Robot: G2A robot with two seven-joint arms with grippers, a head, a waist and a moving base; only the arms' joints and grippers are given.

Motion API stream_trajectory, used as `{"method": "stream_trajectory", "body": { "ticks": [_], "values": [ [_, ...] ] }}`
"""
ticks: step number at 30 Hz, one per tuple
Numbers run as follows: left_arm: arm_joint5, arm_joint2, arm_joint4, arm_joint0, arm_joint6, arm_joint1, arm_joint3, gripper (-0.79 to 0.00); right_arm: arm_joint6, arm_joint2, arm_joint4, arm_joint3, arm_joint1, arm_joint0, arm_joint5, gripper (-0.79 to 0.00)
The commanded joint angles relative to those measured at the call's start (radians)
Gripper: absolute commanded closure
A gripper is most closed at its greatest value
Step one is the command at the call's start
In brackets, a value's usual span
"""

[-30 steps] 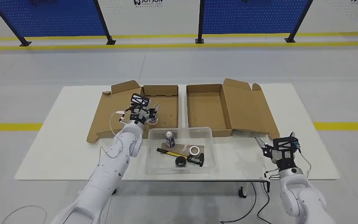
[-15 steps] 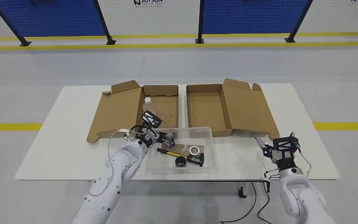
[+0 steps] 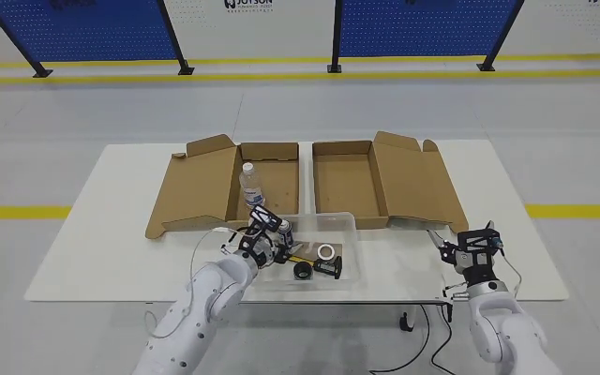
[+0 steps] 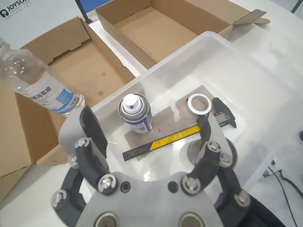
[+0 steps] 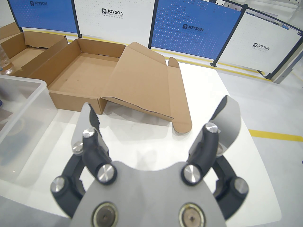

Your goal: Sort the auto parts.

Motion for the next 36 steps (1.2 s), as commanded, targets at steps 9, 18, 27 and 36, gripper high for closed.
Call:
{"method": "stream_trajectory", "body": {
  "ticks": [9,18,27,36],
  "values": [
    [0.081,0.044,-0.068,-0.061,-0.010,-0.021,0.097,-0.785,0.000,0.000,0.000,0.000,0.000,0.000,0.000,-0.785],
    [0.130,0.080,-0.046,-0.094,0.013,-0.035,0.172,-0.760,0.000,0.000,0.000,0.000,0.000,0.000,0.000,-0.785],
    [0.135,0.090,-0.077,-0.112,0.042,-0.045,0.202,-0.702,0.000,0.000,0.000,0.000,0.000,0.000,0.000,-0.785],
    [0.144,0.100,-0.062,-0.122,0.045,-0.051,0.230,-0.566,0.000,0.000,0.000,0.000,0.000,0.000,0.000,-0.785]
  ]
}}
